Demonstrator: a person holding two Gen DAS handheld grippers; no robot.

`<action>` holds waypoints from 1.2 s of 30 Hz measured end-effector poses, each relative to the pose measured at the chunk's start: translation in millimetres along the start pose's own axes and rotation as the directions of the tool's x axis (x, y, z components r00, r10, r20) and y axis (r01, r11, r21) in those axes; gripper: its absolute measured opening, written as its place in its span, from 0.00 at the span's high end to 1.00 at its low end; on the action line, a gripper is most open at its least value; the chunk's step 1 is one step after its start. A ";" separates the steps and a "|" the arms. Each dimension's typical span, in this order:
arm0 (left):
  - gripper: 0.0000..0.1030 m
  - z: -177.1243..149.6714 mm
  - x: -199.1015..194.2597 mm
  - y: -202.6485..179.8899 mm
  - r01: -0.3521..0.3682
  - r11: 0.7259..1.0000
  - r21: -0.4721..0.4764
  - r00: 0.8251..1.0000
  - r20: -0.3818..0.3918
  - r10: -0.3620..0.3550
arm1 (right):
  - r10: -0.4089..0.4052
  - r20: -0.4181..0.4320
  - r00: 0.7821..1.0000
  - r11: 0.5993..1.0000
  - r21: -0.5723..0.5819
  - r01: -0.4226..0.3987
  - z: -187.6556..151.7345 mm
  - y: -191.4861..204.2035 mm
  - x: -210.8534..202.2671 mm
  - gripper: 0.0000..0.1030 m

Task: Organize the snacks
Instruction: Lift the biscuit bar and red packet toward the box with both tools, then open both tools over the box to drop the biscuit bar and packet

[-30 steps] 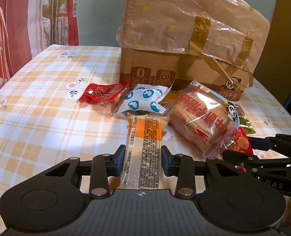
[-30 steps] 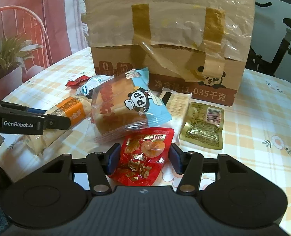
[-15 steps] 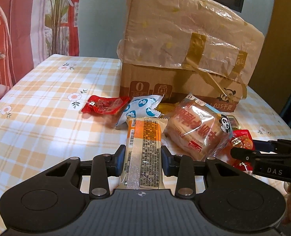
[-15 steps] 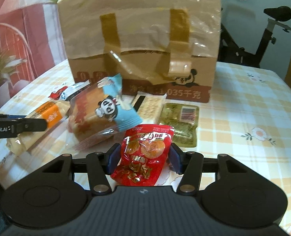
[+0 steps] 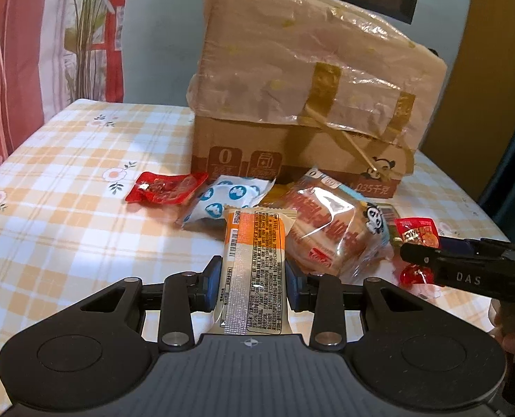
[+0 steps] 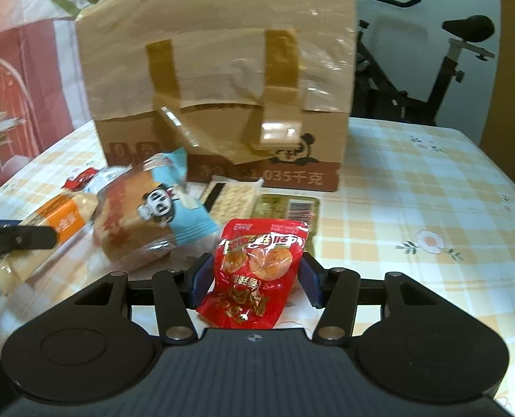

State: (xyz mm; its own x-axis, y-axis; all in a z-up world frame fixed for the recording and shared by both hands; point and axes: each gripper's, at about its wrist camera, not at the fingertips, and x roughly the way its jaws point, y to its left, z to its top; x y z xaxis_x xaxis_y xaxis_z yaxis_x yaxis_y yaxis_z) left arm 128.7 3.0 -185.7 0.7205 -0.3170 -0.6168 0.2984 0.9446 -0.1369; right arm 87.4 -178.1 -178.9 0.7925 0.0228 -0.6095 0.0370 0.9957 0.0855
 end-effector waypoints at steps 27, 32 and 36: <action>0.62 102.3 -60.6 8.1 -0.010 0.999 -0.043 0.941 0.337 0.024 | 0.064 0.445 0.893 0.994 -0.112 -0.016 107.4 0.5 -74.1 0.46; 0.62 135.2 -61.6 4.7 0.005 0.999 -0.035 0.927 0.376 0.009 | 0.111 0.483 0.869 0.989 -0.137 -0.051 144.9 6.6 -73.0 0.46; 0.62 165.3 -52.2 -1.0 0.019 1.000 -0.009 0.922 0.387 -0.014 | 0.132 0.475 0.870 0.986 -0.156 -0.064 174.3 9.9 -56.1 0.46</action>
State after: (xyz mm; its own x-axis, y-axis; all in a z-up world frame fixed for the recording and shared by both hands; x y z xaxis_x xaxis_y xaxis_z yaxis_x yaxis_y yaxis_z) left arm 194.2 4.5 -25.2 0.9023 -0.3390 -0.2665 0.3067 0.9390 -0.1558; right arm 149.5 -185.2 -6.5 0.9835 0.1084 -0.1450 -0.1095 0.9940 0.0006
